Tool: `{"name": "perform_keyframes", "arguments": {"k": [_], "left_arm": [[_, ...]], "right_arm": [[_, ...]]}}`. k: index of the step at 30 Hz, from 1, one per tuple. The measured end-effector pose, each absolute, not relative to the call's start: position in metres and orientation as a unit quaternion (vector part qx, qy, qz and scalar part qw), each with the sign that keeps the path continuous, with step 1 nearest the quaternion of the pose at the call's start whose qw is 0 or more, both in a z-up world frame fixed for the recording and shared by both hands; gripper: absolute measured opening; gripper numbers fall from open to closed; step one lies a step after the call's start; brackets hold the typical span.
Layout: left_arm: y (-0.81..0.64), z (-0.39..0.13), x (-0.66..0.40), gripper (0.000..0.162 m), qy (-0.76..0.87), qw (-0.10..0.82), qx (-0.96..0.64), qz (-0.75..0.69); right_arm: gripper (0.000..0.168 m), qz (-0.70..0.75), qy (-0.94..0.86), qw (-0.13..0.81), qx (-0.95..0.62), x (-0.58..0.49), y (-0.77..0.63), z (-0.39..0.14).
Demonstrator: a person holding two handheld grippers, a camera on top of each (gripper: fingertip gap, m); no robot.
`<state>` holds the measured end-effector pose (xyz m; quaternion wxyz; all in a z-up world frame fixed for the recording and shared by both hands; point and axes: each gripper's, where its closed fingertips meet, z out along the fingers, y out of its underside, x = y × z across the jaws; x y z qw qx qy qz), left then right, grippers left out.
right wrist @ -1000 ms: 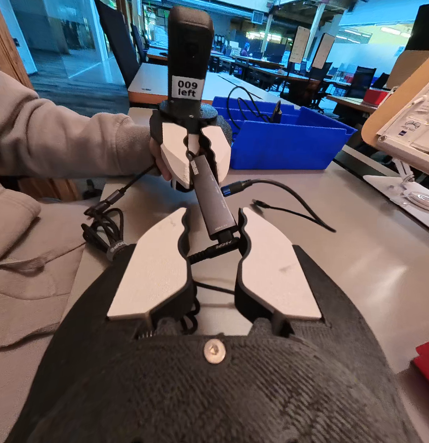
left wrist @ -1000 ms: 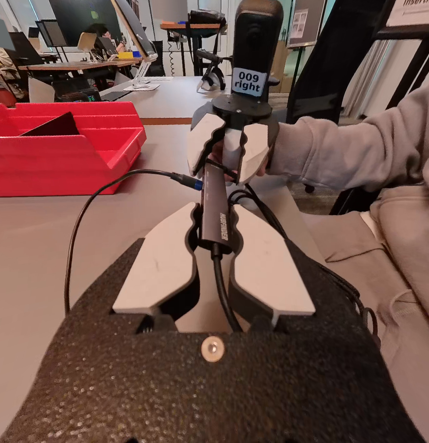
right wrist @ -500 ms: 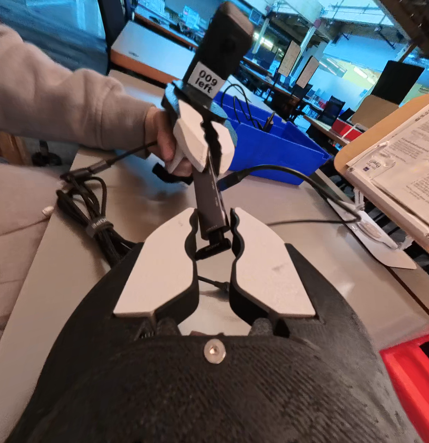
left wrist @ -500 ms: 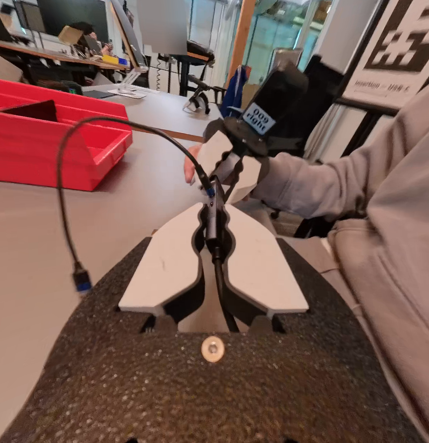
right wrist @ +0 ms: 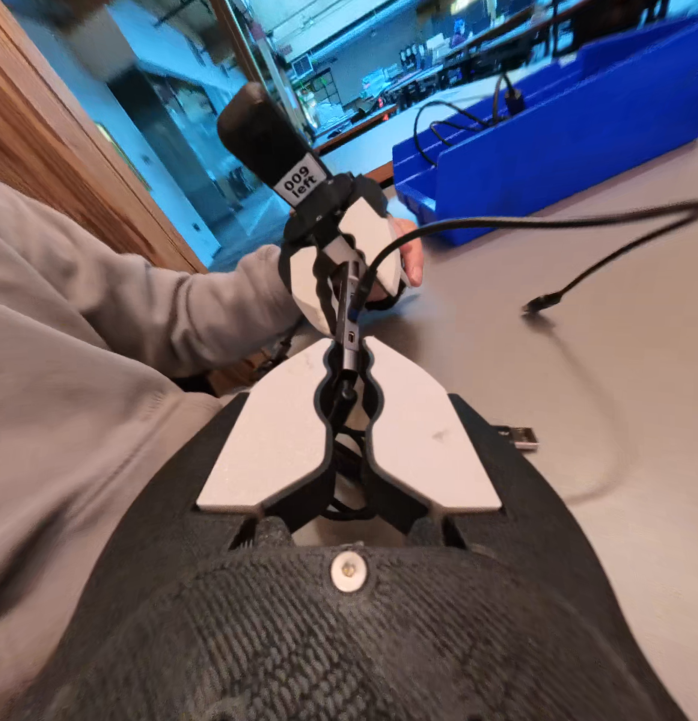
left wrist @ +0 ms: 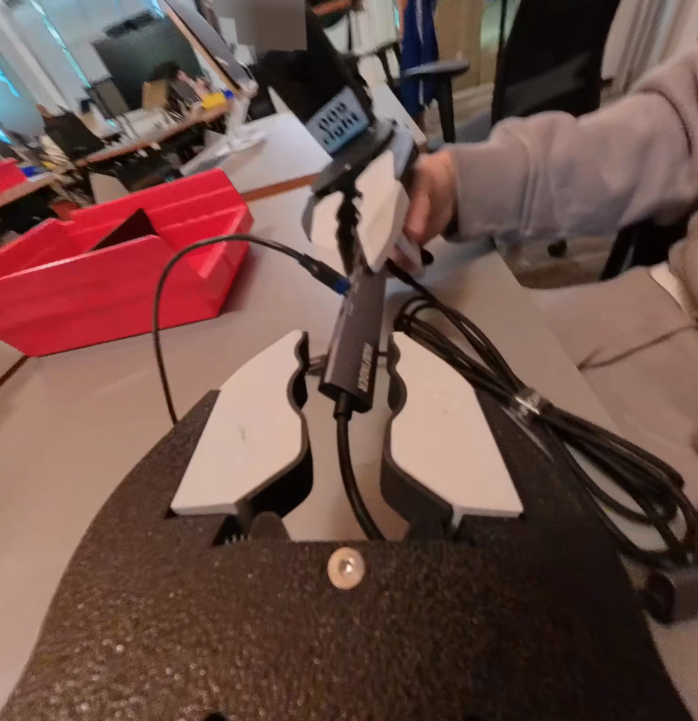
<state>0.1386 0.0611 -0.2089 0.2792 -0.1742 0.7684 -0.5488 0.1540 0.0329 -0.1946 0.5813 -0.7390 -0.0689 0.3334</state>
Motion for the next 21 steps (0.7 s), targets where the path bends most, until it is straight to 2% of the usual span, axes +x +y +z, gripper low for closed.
{"name": "perform_keyframes", "arguments": {"k": [5, 8, 11, 13, 16, 21], "left_arm": [[0.062, -0.219, 0.142, 0.026, 0.797, 0.343, -0.126, -0.481], [0.061, -0.222, 0.145, 0.025, 0.807, 0.360, -0.113, -0.453], [0.061, -0.214, 0.147, 0.024, 0.792, 0.334, -0.158, -0.486], [0.062, -0.207, 0.149, 0.024, 0.775, 0.295, -0.206, -0.519], [0.060, -0.199, 0.147, 0.024, 0.749, 0.240, -0.237, -0.570], [0.063, -0.200, 0.150, 0.024, 0.728, 0.198, -0.275, -0.596]], "right_arm": [[0.009, 0.475, 0.035, 0.532, -0.700, 0.159, 0.029, -0.197], [0.008, 0.502, 0.059, 0.530, -0.681, 0.164, 0.028, -0.199], [0.011, 0.421, 0.005, 0.598, -0.682, 0.169, 0.030, -0.188], [0.037, 0.326, -0.048, 0.644, -0.690, 0.169, 0.032, -0.180], [0.053, 0.183, -0.138, 0.668, -0.708, 0.163, 0.033, -0.181], [0.042, 0.091, -0.188, 0.664, -0.718, 0.162, 0.036, -0.185]]}}
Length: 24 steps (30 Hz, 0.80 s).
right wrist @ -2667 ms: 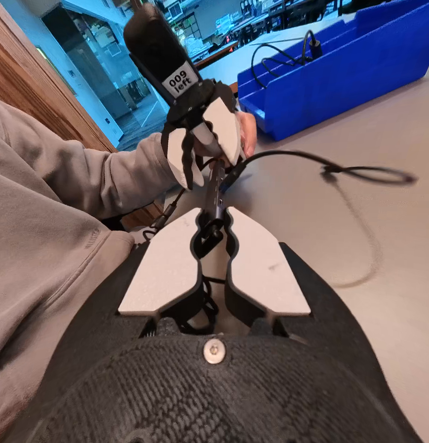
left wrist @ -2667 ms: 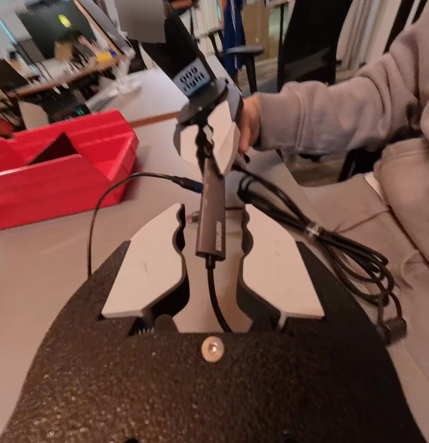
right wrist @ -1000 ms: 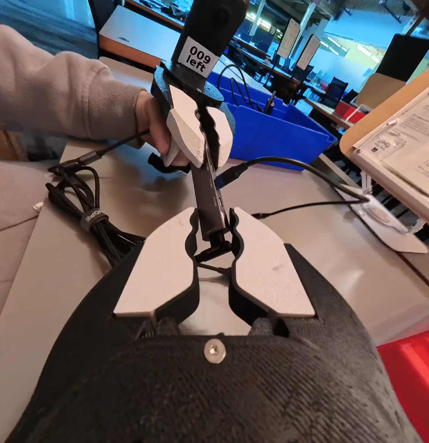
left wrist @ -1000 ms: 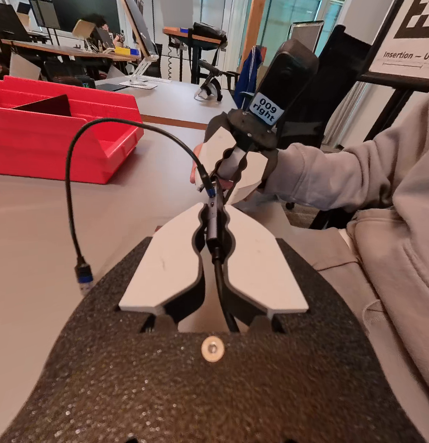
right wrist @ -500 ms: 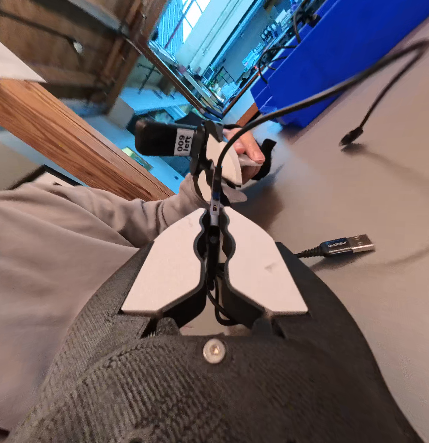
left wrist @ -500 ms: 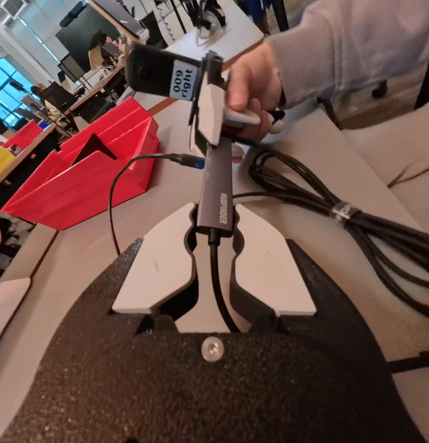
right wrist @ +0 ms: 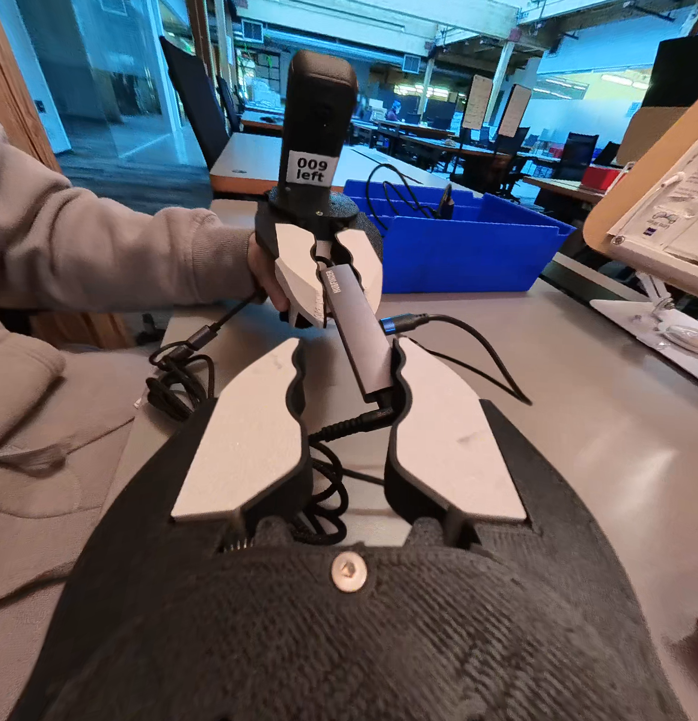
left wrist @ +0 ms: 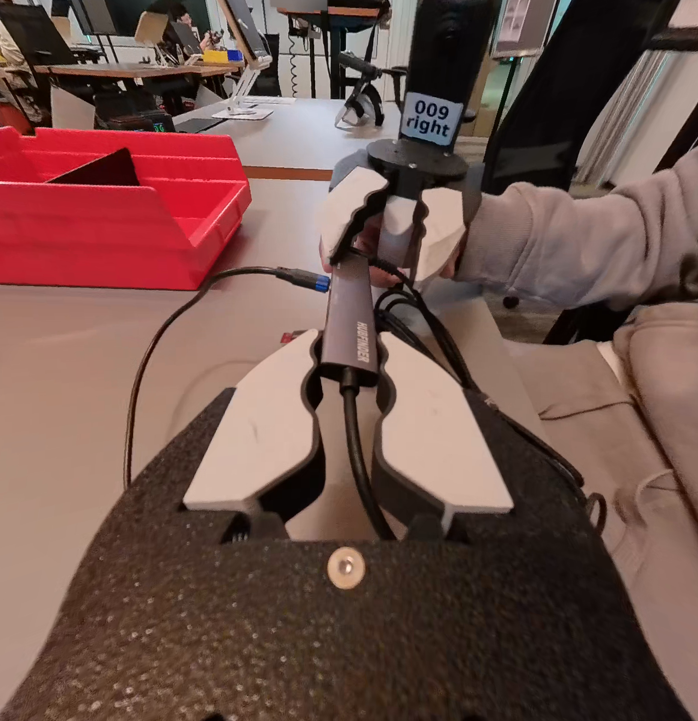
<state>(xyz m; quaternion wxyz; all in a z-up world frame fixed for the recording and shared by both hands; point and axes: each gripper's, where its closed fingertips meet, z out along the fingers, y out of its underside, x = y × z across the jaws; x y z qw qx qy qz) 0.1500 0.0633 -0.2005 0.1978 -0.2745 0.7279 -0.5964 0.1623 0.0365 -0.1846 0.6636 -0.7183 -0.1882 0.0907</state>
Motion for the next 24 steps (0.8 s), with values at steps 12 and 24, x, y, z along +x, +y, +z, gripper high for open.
{"name": "perform_keyframes", "arguments": {"k": [12, 24], "left_arm": [[0.066, -0.194, 0.142, 0.024, 0.726, 0.222, -0.231, -0.609], [0.068, -0.200, 0.144, 0.024, 0.726, 0.240, -0.219, -0.605]], "right_arm": [[0.035, 0.247, -0.041, 0.651, -0.717, 0.188, 0.026, -0.178], [0.009, 0.485, 0.132, 0.527, -0.686, 0.184, 0.022, -0.188]]}}
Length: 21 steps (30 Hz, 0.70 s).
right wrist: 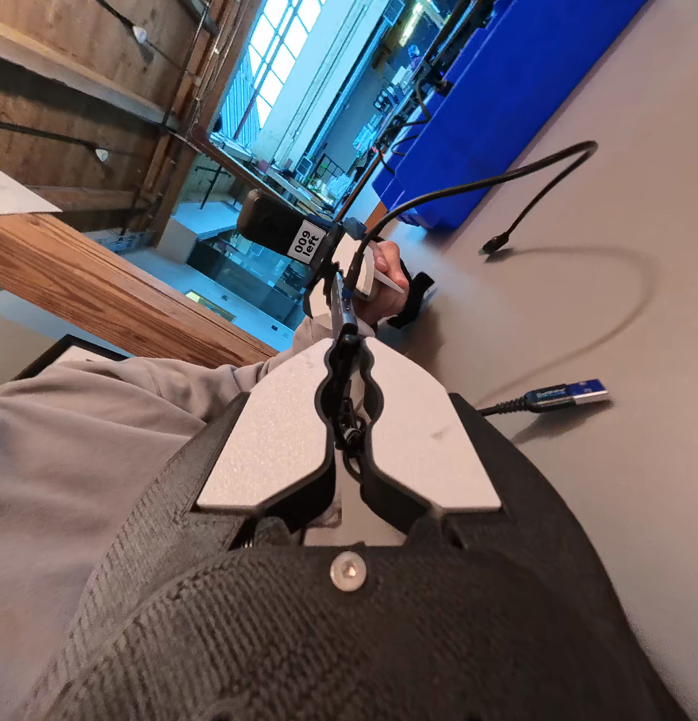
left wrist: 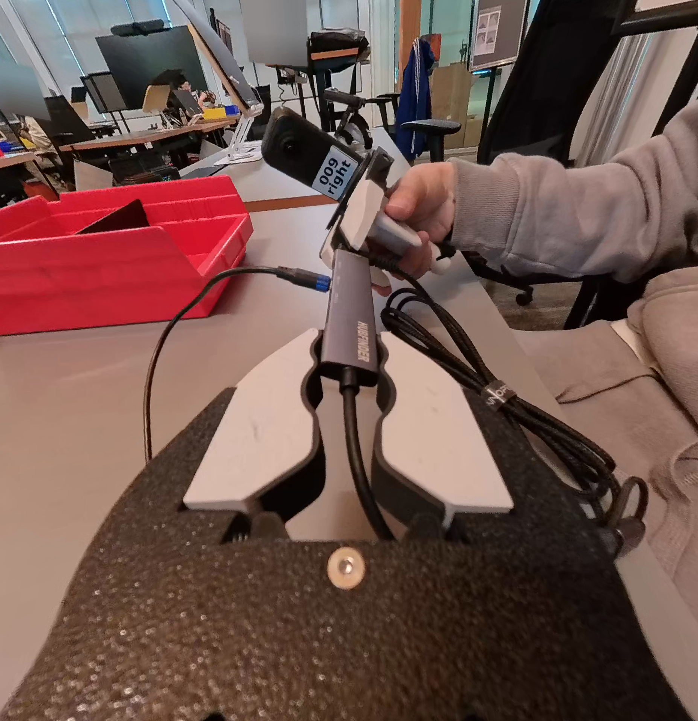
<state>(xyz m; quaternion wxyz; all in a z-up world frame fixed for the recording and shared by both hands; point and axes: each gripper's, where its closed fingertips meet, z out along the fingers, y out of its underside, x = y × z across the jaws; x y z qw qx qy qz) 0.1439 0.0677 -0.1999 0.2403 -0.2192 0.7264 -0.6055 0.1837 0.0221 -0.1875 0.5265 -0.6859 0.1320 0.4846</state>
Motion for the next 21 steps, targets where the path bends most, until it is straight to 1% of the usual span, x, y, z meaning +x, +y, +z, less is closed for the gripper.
{"name": "perform_keyframes", "arguments": {"k": [5, 9, 14, 21], "left_arm": [[0.068, -0.202, 0.145, 0.024, 0.731, 0.242, -0.223, -0.598], [0.069, -0.202, 0.146, 0.024, 0.729, 0.241, -0.227, -0.599], [0.063, -0.203, 0.150, 0.023, 0.736, 0.263, -0.220, -0.584], [0.057, -0.180, 0.149, 0.023, 0.736, 0.303, -0.206, -0.568]], "right_arm": [[0.009, 0.500, 0.151, 0.515, -0.680, 0.185, 0.022, -0.191], [0.008, 0.522, 0.167, 0.480, -0.685, 0.185, 0.023, -0.192], [0.008, 0.500, 0.123, 0.399, -0.759, 0.188, 0.013, -0.193], [0.009, 0.450, 0.044, 0.343, -0.823, 0.189, 0.005, -0.168]]}}
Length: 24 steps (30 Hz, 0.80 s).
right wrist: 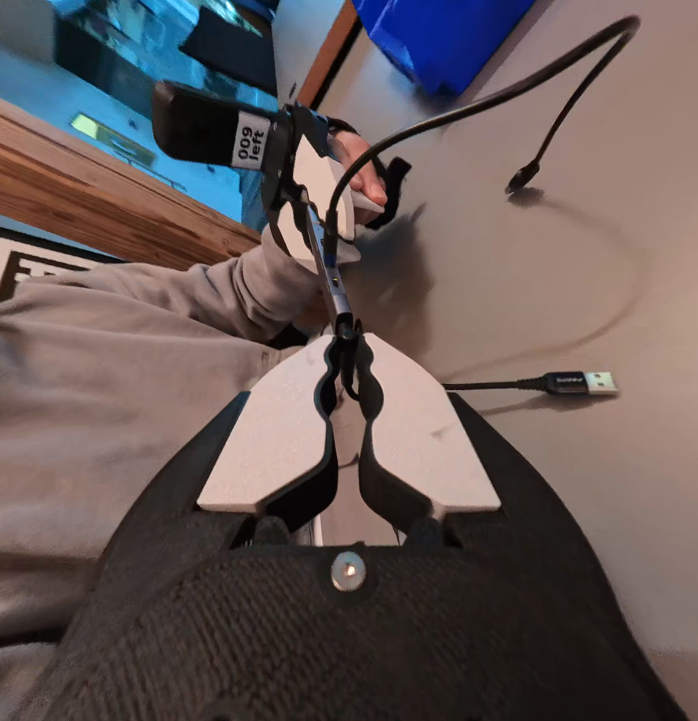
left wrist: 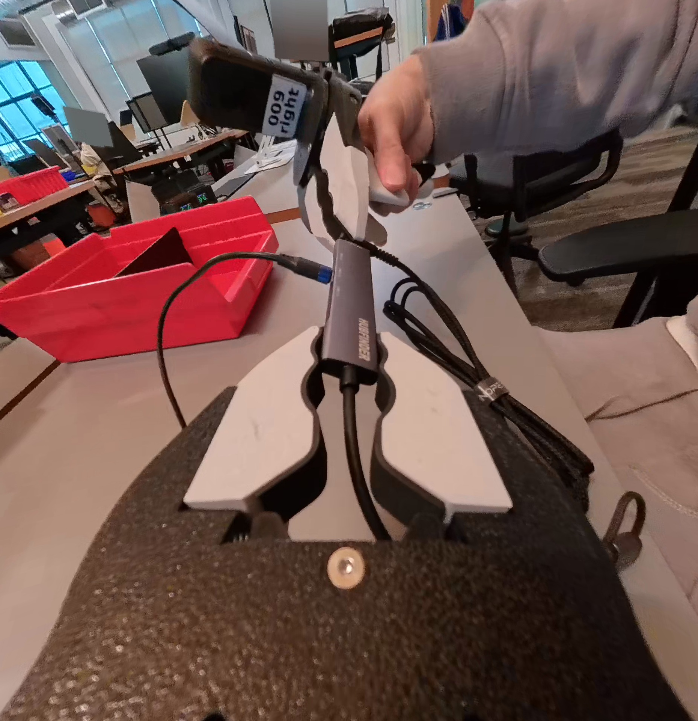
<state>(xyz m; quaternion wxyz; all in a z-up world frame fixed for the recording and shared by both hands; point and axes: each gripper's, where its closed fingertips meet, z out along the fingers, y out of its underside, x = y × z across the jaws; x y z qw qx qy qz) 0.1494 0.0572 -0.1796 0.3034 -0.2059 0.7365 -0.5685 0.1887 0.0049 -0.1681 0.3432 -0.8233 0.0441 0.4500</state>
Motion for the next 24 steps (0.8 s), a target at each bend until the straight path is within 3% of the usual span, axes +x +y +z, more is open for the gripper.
{"name": "perform_keyframes", "arguments": {"k": [8, 16, 24], "left_arm": [[0.054, -0.167, 0.148, 0.023, 0.730, 0.319, -0.201, -0.570], [0.056, -0.160, 0.149, 0.023, 0.697, 0.320, -0.209, -0.607], [0.061, -0.169, 0.154, 0.022, 0.667, 0.278, -0.249, -0.644]], "right_arm": [[0.009, 0.440, 0.029, 0.329, -0.835, 0.188, 0.002, -0.153], [0.009, 0.499, 0.113, 0.397, -0.762, 0.180, 0.008, -0.144], [0.008, 0.467, 0.137, 0.432, -0.759, 0.190, 0.016, -0.149]]}}
